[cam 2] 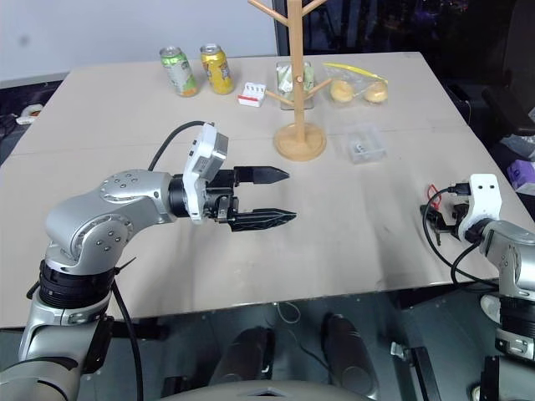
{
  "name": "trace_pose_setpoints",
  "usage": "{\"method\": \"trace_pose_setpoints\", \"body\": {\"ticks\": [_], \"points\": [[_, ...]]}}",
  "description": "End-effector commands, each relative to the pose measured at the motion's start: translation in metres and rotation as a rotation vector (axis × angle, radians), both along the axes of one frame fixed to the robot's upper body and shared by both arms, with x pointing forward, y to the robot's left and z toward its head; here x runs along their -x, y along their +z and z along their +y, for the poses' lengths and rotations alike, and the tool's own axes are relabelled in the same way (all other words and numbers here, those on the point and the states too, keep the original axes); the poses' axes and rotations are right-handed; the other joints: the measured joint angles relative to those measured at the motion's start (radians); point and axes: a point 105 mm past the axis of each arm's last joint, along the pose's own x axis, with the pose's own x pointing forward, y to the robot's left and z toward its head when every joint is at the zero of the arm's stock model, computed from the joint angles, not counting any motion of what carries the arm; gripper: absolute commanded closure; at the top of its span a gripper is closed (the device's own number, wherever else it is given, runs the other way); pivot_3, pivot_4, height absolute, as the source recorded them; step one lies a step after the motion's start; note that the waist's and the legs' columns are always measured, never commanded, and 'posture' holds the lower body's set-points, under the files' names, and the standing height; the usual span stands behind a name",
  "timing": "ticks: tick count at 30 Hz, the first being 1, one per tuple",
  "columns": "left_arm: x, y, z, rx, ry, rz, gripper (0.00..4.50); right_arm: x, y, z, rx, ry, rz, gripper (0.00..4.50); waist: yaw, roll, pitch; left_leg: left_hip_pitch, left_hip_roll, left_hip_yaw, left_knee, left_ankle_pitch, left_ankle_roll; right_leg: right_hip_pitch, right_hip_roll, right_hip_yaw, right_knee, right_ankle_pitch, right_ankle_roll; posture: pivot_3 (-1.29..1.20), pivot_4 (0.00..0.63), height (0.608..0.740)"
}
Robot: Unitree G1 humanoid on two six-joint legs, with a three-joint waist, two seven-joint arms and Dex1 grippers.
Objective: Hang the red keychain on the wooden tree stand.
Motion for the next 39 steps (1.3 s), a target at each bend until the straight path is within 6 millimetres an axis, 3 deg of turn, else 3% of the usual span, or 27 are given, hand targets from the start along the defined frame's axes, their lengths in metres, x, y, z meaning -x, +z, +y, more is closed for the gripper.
{"method": "trace_pose_setpoints", "body": {"ticks": [1,7,9,15,17,20,24,28,34,39], "points": [[0.005,0.01,-0.001,0.002,-0.015,-0.051,0.0,-0.002,0.004,-0.001,0.025,0.035,-0.016,0.95,0.0,0.0,0.0,0.0,0.0,0.0,0.0,0.0,0.0,0.0,0.0,0.0,0.0,0.0,0.0,0.0,0.15,0.74],[0.004,0.013,0.0,-0.001,-0.009,-0.061,0.0,0.0,0.001,0.004,0.044,0.098,-0.01,3.75,-0.001,0.0,0.0,0.0,0.0,0.0,0.0,0.0,0.0,0.0,0.0,0.0,0.0,0.001,0.001,0.0,0.15,0.74],[0.004,0.013,0.0,-0.002,-0.01,-0.062,0.0,0.001,0.001,0.008,0.043,0.112,-0.012,4.47,0.0,0.0,0.0,0.0,0.0,0.0,0.0,0.0,0.0,0.0,0.0,0.0,0.0,0.001,0.001,0.0,0.15,0.74],[0.001,0.015,0.005,0.004,0.016,-0.062,0.0,0.004,0.009,0.019,0.023,0.136,-0.042,4.47,-0.001,0.0,0.0,0.0,0.0,0.0,0.0,0.0,0.0,0.0,0.0,0.0,0.0,0.001,0.001,0.0,0.15,0.74],[-0.002,0.017,0.012,0.02,0.051,-0.049,0.0,0.005,0.019,0.033,0.035,0.182,-0.091,4.47,0.0,0.0,0.0,0.0,0.0,0.0,0.0,0.0,0.0,0.0,0.0,0.0,0.0,0.001,0.001,0.0,0.15,0.74],[-0.006,0.026,0.028,0.074,0.125,-0.013,0.0,0.008,0.045,0.074,-0.004,0.261,-0.213,4.47,-0.006,0.0,0.0,0.0,0.001,0.0,0.0,0.0,0.0,0.0,0.001,0.0,0.0,0.001,0.001,0.0,0.15,0.74],[-0.009,0.045,0.055,0.195,0.281,-0.011,0.0,0.006,0.096,0.153,-0.013,0.423,-0.499,4.47,-0.014,0.0,0.0,0.001,0.003,-0.001,0.0,0.0,0.0,0.0,0.003,0.0,0.001,0.001,0.001,0.0,0.15,0.74],[-0.014,0.06,0.074,0.307,0.422,-0.029,0.0,0.001,0.132,0.2,0.08,0.525,-0.752,4.47,-0.012,0.0,0.0,0.001,0.003,-0.002,0.0,0.0,0.0,0.0,0.003,-0.001,0.001,0.001,0.001,0.0,0.15,0.74],[-0.012,0.07,0.079,0.361,0.488,-0.057,0.0,-0.023,0.147,0.233,0.162,0.571,-0.901,4.47,0.004,-0.001,0.0,-0.001,-0.001,-0.002,0.0,0.0,0.0,0.0,0.0,-0.001,-0.001,0.001,0.001,0.0,0.15,0.74],[-0.01,0.074,0.076,0.359,0.494,-0.081,0.0,-0.043,0.154,0.24,0.174,0.544,-0.932,4.47,0.002,-0.001,0.0,-0.001,-0.001,-0.002,0.0,0.0,-0.001,0.0,-0.001,0.0,-0.001,0.001,0.001,0.0,0.15,0.74]]}}
